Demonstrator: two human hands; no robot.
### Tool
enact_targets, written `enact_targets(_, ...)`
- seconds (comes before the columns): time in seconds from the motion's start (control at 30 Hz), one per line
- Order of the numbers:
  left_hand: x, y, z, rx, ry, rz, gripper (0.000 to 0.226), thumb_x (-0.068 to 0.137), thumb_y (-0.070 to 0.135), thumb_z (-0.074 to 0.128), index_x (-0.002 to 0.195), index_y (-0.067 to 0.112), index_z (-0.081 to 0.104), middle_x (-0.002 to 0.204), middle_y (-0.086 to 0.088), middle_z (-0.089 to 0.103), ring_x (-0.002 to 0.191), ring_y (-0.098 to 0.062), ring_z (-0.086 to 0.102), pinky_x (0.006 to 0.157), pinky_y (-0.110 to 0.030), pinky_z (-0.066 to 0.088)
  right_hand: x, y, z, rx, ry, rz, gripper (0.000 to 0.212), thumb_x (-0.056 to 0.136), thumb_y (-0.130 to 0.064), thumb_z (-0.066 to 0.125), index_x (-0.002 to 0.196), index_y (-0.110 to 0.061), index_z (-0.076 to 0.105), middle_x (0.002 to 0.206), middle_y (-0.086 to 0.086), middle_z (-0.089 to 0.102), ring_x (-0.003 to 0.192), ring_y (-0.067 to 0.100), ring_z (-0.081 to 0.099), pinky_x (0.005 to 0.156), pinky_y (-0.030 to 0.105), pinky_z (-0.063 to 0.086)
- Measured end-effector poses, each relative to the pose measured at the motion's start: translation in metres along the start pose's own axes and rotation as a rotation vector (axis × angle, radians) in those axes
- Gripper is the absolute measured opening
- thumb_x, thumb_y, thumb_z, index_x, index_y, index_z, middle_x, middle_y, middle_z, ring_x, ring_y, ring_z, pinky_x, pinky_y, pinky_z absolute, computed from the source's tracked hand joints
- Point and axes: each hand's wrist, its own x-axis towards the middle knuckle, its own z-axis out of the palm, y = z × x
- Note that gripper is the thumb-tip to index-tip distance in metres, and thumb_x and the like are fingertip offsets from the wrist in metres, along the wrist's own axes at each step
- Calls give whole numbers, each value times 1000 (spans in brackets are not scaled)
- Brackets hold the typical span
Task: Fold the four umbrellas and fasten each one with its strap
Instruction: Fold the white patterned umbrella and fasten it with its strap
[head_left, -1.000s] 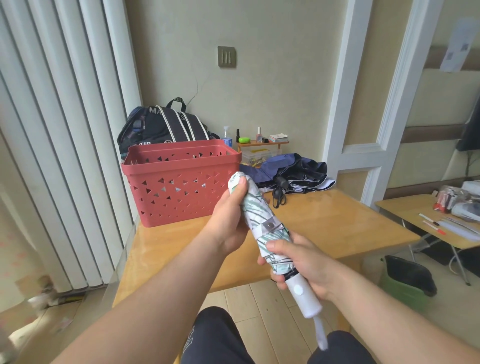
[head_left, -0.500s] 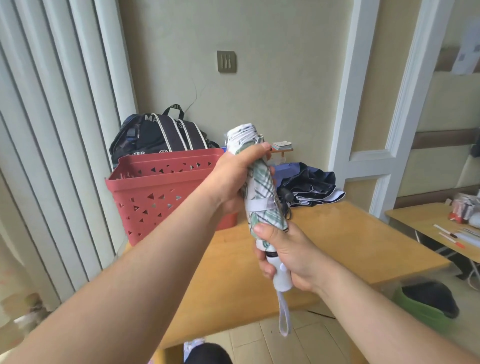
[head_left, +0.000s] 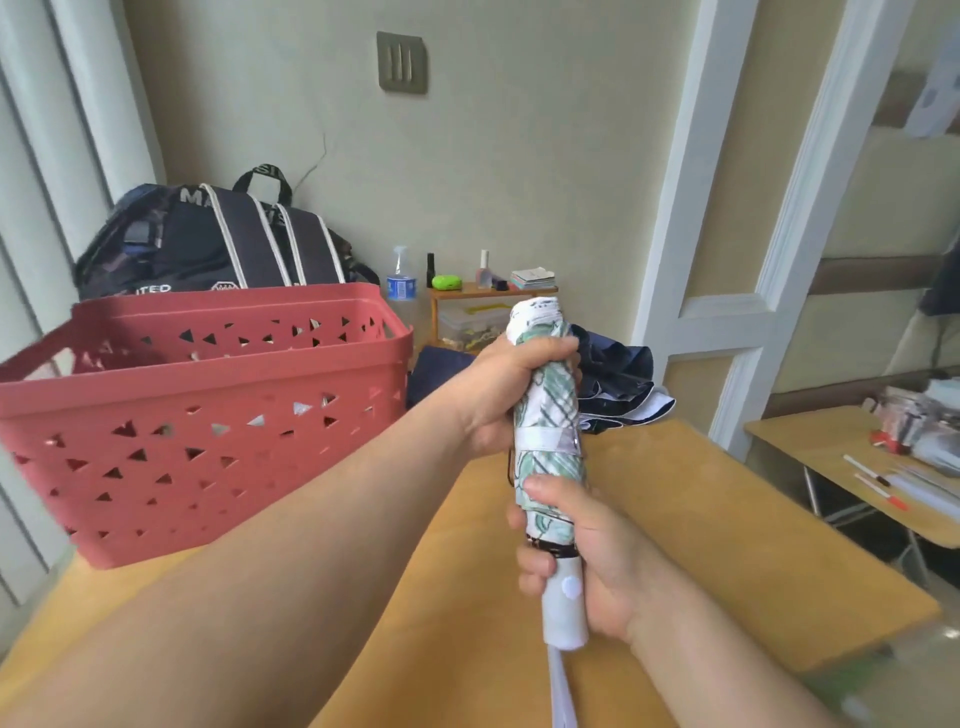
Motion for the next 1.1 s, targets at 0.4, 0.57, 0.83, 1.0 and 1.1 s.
enact_targets(0.4, 29, -49, -62, 494, 368, 219, 57, 89, 61, 69, 94, 4, 64, 85, -9, 70, 78, -14, 60, 80, -37, 49, 99, -13, -29, -142, 140, -273, 37, 68, -9, 70, 104, -9, 59, 69, 7, 55, 45, 22, 42, 45, 28, 37)
enact_targets(0.57, 30, -41, -71, 655, 360, 165, 44, 89, 55, 74, 83, 11, 66, 71, 8, 64, 62, -7, 51, 66, -29, 40, 106, -13, -41, -160, 138, -299, 57, 65, -11, 66, 121, -19, 59, 76, 11, 62, 46, 25, 47, 47, 28, 37)
enact_targets(0.83, 24, -29, -65, 426, 226, 197, 58, 86, 19, 81, 136, 20, 52, 107, -2, 80, 100, -20, 77, 87, -34, 56, 104, -5, -43, -250, 79, -417, 58, 78, -20, 77, 129, -45, 64, 107, 7, 71, 79, 26, 64, 63, 39, 56)
enact_targets(1.0, 20, -30, -57, 297, 255, 301, 58, 80, 11, 81, 128, 15, 48, 104, -8, 80, 97, -28, 78, 82, -35, 61, 97, -1, -36, -296, 103, -383, 61, 77, -66, 70, 136, -64, 51, 79, 12, 63, 57, 27, 55, 51, 33, 43)
enact_targets(1.1, 22, -38, -56, 345, 288, 270, 45, 85, 20, 82, 112, 12, 47, 99, 1, 81, 90, -21, 77, 79, -31, 54, 95, -1, -38, -301, 232, -482, 64, 74, -79, 58, 133, -55, 59, 64, 14, 53, 43, 20, 44, 44, 24, 35)
